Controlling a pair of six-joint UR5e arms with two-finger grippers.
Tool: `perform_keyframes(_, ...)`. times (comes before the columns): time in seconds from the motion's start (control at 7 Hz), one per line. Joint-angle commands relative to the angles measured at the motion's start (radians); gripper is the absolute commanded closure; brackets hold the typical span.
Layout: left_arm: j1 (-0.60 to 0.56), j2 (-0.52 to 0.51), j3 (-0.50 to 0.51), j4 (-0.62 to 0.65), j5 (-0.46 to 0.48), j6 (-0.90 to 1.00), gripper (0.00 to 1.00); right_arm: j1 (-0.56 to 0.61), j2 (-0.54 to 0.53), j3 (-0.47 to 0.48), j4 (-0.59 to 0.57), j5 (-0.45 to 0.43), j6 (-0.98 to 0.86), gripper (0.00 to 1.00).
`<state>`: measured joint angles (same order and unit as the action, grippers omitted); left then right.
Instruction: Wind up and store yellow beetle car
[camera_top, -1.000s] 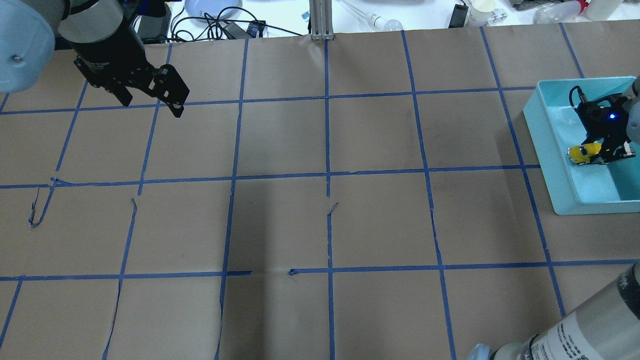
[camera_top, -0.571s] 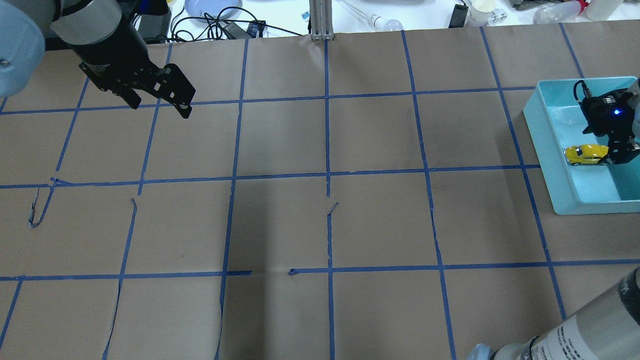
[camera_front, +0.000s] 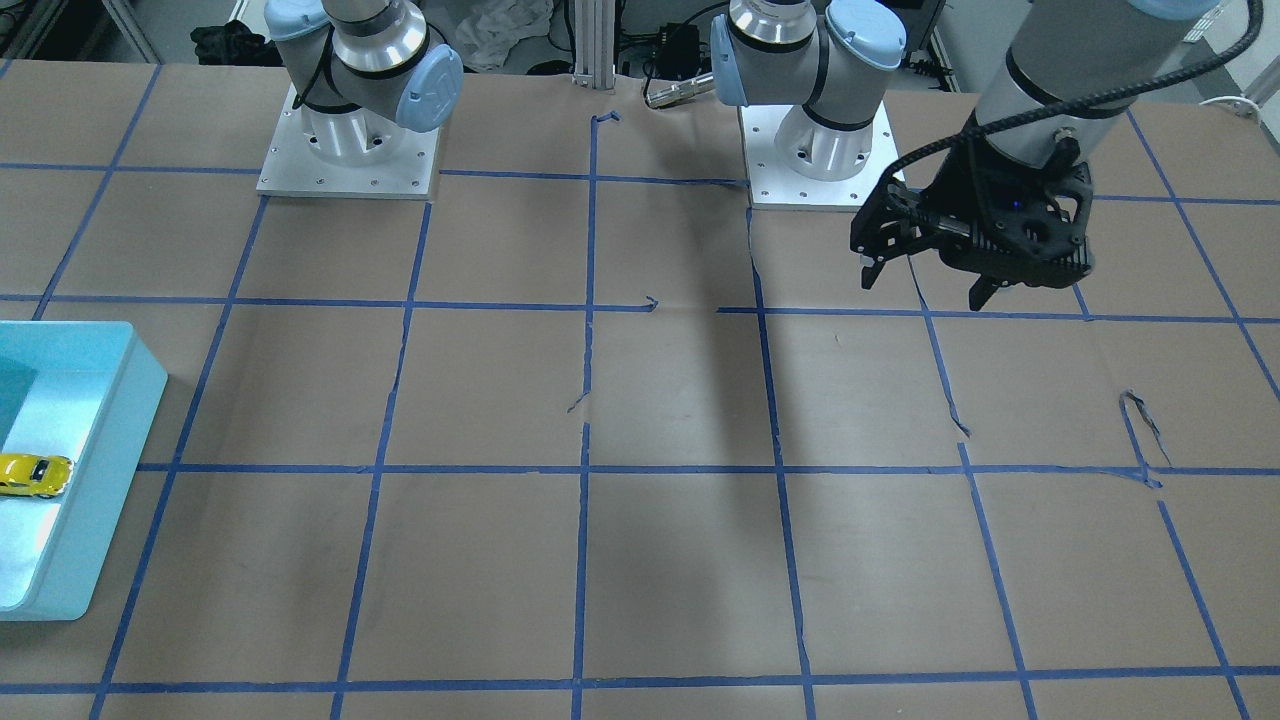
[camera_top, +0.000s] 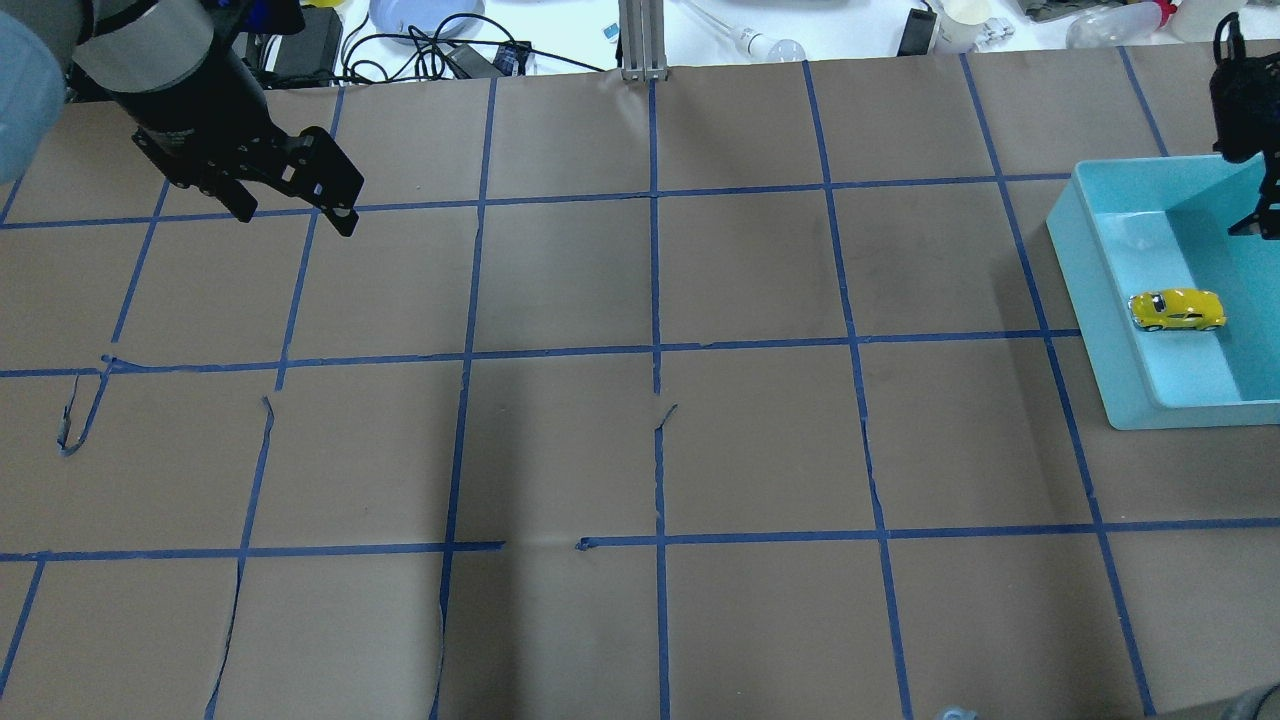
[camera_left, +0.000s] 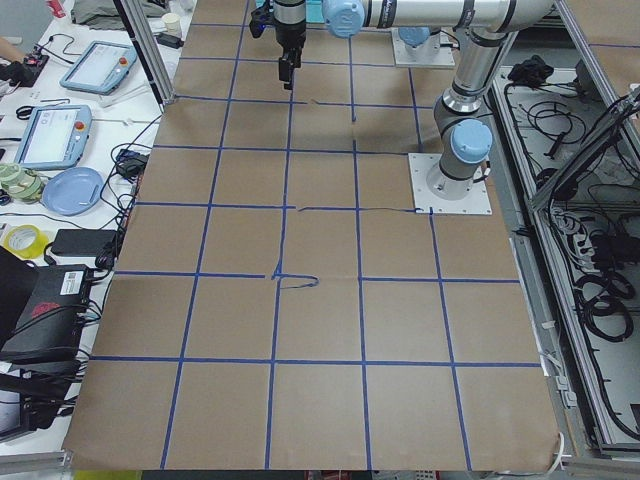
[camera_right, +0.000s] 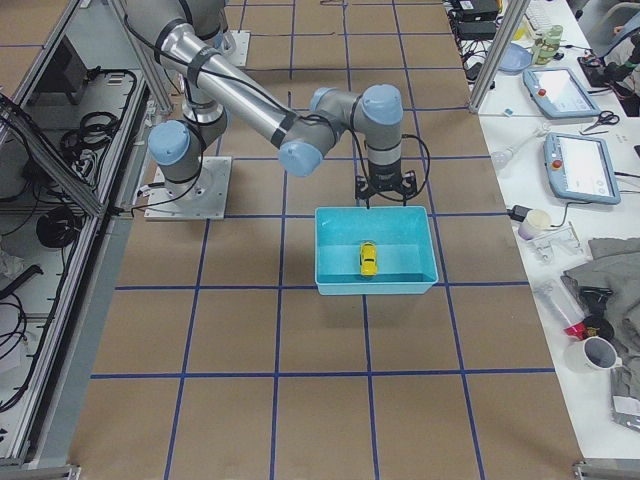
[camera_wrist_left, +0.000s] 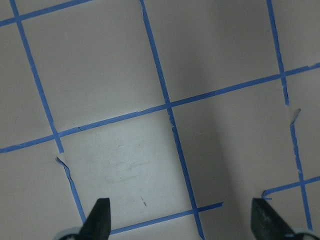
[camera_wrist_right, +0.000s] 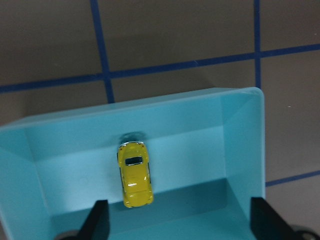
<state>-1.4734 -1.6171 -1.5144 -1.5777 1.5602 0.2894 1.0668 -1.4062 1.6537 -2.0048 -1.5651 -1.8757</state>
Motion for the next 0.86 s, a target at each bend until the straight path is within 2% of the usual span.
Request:
perform_keyframes(0.0, 0.016, 0.006, -0.001, 0.004, 0.007, -0.001, 0.0, 0.16, -0.069, -0.154, 0.402, 0.039, 0.576, 0.0)
perform_keyframes(0.14, 0.016, 0.006, -0.003, 0.002, 0.006, -0.003, 0.0, 0.22, -0.065, -0.217, 0.46, 0.037, 0.822, 0.0)
perform_keyframes(0.29, 0.016, -0.001, 0.0, 0.005, 0.009, -0.009, 0.0, 0.276, -0.069, -0.233, 0.497, 0.03, 1.027, 0.0)
perform_keyframes(0.71, 0.012, 0.016, -0.001, -0.007, 0.008, -0.012, 0.0, 0.47, -0.088, -0.235, 0.502, 0.024, 1.633, 0.0)
